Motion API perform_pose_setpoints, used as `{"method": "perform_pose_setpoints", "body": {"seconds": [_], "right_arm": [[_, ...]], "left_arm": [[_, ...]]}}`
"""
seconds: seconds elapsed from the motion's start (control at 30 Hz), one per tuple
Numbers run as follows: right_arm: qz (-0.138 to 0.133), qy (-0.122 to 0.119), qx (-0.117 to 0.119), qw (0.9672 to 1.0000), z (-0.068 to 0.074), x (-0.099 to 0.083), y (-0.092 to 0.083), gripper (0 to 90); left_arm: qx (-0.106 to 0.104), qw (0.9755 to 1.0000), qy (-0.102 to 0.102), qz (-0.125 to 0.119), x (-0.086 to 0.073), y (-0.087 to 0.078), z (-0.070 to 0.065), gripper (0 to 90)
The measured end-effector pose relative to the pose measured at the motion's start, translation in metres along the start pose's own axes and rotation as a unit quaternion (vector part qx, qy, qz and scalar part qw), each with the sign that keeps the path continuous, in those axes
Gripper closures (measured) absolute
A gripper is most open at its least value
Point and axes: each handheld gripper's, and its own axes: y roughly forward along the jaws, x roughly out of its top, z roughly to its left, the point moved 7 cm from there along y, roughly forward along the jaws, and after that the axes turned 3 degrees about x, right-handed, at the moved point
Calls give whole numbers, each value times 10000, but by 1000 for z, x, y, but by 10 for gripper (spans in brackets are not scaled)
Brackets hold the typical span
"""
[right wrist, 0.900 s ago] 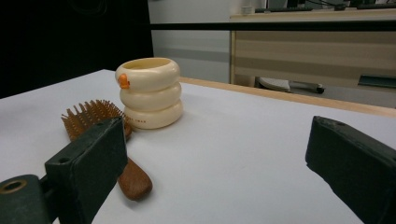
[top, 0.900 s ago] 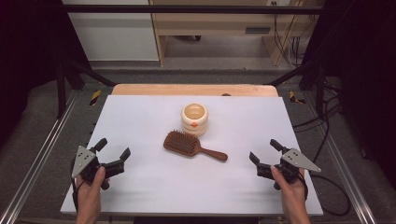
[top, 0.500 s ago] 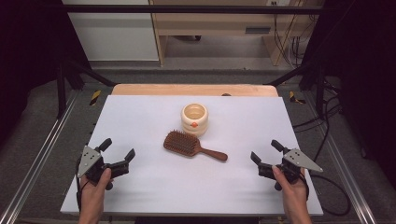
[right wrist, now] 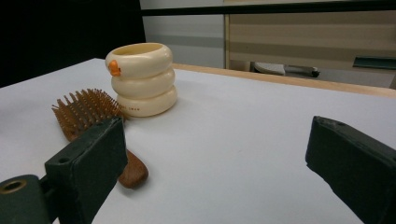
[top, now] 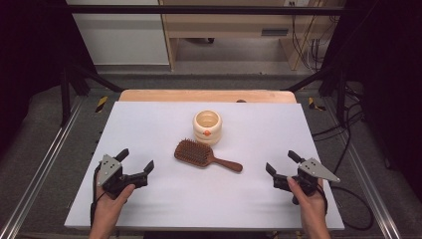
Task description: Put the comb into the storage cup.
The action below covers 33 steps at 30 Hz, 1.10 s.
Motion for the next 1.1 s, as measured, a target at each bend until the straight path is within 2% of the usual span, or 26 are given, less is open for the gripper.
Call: {"method": "perform_pose_setpoints", "body": {"seconds": [0.2, 0.37, 0.43, 0.47, 0.5, 0.53, 0.63, 0.67, 0.7, 0.73, 0.77, 0.87, 0.93, 0.97, 1.07, 1.1], "right_arm": [[43, 28, 5, 10000, -1, -2, 1, 57], [52, 33, 48, 10000, 2, -1, 1, 58], [83, 16, 63, 9999, 3, -2, 3, 58], [120, -17, 110, 9999, 5, -2, 4, 59], [139, -39, 123, 9998, 6, -3, 5, 59], [139, -39, 123, 9998, 6, -3, 5, 59], [160, -69, 198, 9997, 9, -3, 6, 60], [164, -84, 202, 9996, 9, -3, 7, 61], [164, -84, 202, 9996, 9, -3, 7, 61], [185, -90, 198, 9996, 9, -3, 6, 65], [190, -112, 155, 9996, 8, -3, 6, 69], [168, -56, 161, 9997, 8, -3, 5, 69], [165, -54, 183, 9997, 9, -2, 5, 70], [173, -56, 200, 9996, 9, -2, 5, 70], [188, -71, 224, 9995, 10, -3, 7, 72], [203, -68, 231, 9995, 10, -4, 7, 72]], "left_arm": [[-76, 9997, -23, 243, -4, 5, -6, 42], [-154, 9987, 6, 478, -9, 9, -13, 128], [-172, 9983, -5, 563, -10, 12, -15, 183], [-228, 9973, 84, 688, -9, 17, -19, 245], [-228, 9973, 84, 688, -9, 17, -19, 276], [-242, 9968, 148, 752, -9, 20, -20, 276], [-245, 9943, 364, 976, -7, 32, -23, 425], [-245, 9943, 364, 976, -7, 32, -23, 466], [-223, 9943, 349, 984, -5, 35, -22, 466], [-118, 9951, 383, 903, -3, 38, -20, 499], [-67, 9953, 382, 883, -2, 41, -18, 582], [-32, 9945, 418, 961, 0, 54, -14, 657], [-150, 9935, 424, 1043, -1, 61, -15, 698], [-235, 9927, 432, 1099, -1, 65, -16, 752], [-537, 9891, 445, 1293, -6, 77, -21, 810], [-569, 9881, 482, 1344, -7, 81, -22, 826]]}}
